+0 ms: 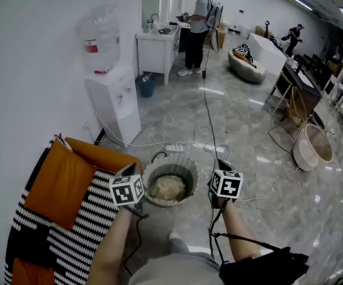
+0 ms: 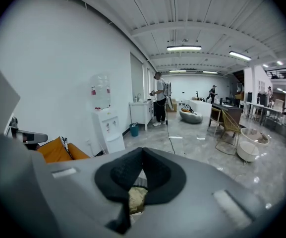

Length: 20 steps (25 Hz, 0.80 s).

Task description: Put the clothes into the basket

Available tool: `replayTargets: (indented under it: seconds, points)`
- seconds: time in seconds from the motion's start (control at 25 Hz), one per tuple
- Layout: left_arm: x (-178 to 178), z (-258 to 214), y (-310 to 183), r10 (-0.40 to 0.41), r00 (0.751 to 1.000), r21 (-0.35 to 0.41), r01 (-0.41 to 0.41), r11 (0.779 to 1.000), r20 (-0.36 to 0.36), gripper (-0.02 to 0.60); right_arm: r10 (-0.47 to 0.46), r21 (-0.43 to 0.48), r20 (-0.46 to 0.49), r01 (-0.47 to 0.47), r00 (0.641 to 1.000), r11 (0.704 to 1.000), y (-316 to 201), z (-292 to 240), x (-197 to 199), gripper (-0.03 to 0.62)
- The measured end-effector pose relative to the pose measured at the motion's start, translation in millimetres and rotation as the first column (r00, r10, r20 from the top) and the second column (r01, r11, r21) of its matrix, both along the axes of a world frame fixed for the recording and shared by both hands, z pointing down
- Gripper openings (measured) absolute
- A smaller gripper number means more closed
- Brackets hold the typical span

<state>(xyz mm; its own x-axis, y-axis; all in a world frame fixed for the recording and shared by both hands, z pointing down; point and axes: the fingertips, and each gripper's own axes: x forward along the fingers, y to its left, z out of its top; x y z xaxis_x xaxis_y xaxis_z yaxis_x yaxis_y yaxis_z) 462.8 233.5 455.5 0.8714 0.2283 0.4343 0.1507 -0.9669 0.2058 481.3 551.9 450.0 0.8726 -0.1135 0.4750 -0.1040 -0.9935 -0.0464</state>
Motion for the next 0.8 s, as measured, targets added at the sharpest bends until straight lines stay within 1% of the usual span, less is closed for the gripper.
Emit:
replayTargets:
  seconds: [0.2,0.44,0.8]
  points:
    - [-6.0,-9.6,3.5,0.011,1.0,0.009,-0.01,1.0,-0.025,0.003,0.007,0.017,-0.016,-0.007,1.0,1.0,1.2,-7.5,-6.0,0.003]
    - [-16.4,-14.3,4.0,0.022,0.999,0.023,-0.021,1.0,-0.026,0.003,0.008,0.041,-0.046,-0.006,0.999,0.999,1.4,-24.7,-9.6,0.003]
    - [-18.7,-18.2,-1.4,0.018,0.999,0.04,-0.017,0.999,-0.036,0.003,-0.005,0.033,-0.046,0.006,0.999,0.999,-4.1,-26.0,-7.8,0.003]
